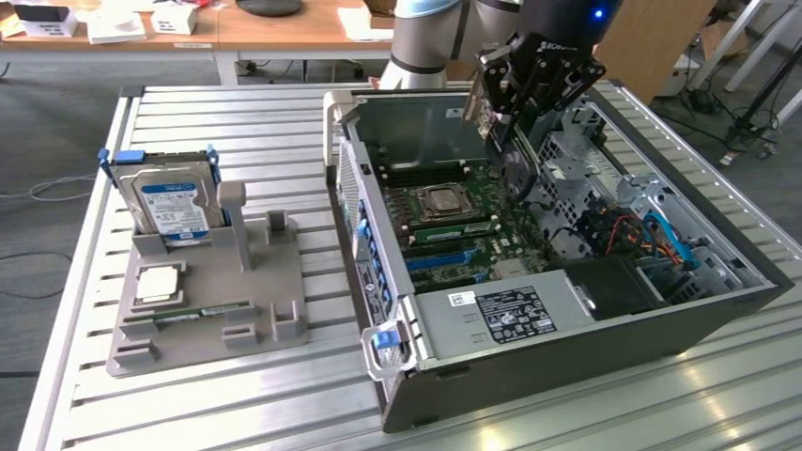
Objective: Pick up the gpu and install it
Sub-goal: 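Insert the gpu into the slot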
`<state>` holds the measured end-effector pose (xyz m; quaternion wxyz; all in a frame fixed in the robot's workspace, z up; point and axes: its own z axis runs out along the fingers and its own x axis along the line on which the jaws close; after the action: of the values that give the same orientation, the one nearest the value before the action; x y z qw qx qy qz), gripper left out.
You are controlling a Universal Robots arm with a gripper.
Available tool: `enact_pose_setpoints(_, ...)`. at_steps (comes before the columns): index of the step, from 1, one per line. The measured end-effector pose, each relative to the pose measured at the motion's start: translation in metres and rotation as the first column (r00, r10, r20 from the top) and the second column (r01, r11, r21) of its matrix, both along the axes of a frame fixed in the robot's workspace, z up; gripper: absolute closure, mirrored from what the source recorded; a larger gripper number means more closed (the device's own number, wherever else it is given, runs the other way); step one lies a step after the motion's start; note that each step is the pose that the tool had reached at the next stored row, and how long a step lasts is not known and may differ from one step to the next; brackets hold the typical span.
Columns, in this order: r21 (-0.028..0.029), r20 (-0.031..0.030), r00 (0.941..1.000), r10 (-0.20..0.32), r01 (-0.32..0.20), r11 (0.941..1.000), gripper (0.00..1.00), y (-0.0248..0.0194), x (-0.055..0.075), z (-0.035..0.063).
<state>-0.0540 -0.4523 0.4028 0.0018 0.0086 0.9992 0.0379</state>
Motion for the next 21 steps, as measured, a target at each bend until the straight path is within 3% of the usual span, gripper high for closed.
enact_pose_setpoints(5, 0.0002, -0.0001, 1.0000, 0.000, 0.000, 1.0000, 0.73, 0.0000, 0.0000, -0.0073)
enact_pose_setpoints(15, 0.0001, -0.0002, 1.0000, 0.002, -0.002, 1.0000, 0.73, 0.0000, 0.0000, -0.0080)
enact_pose_setpoints(21, 0.0001, -0.0002, 0.9965, 0.083, -0.083, 0.9965, 0.73, 0.0000, 0.0000, -0.0090)
